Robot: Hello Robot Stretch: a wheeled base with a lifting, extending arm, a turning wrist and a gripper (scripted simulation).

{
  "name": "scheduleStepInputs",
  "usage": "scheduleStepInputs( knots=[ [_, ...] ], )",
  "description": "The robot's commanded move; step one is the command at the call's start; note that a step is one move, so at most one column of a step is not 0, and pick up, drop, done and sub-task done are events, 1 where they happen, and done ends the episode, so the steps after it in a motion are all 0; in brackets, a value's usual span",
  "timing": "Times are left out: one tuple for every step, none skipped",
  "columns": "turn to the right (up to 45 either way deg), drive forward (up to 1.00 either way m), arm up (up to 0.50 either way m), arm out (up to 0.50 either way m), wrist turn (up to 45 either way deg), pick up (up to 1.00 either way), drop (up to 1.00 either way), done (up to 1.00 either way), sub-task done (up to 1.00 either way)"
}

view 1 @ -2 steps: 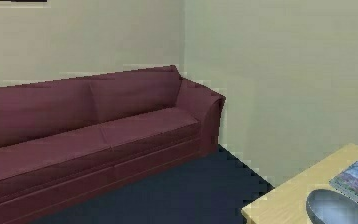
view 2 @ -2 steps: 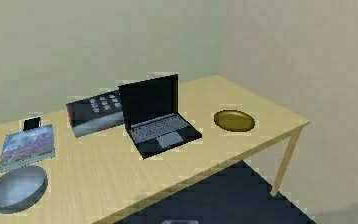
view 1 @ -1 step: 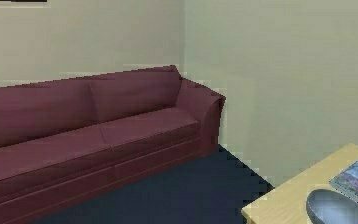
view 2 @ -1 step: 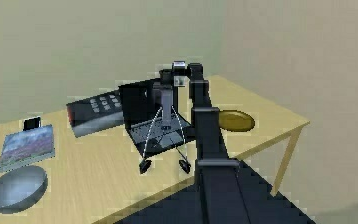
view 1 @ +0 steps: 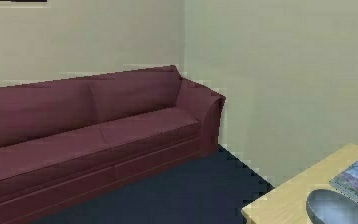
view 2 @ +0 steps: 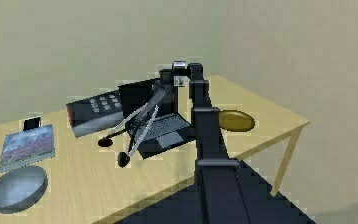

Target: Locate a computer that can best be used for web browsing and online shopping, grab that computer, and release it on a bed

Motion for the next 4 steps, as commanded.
scheduleStepInputs(
  knots=[
    [0.0,0.0,0.0,0.0,45.0,0.0,0.0,0.0,0.0],
    [0.0,0.0,0.0,0.0,45.0,0.0,0.0,0.0,0.0],
    [0.0,0.0,-0.3,0.0,0.0,0.0,0.0,0.0,0.0],
    [0.0,0.0,0.0,0.0,0.0,1.0,0.0,0.0,0.0]
  ],
)
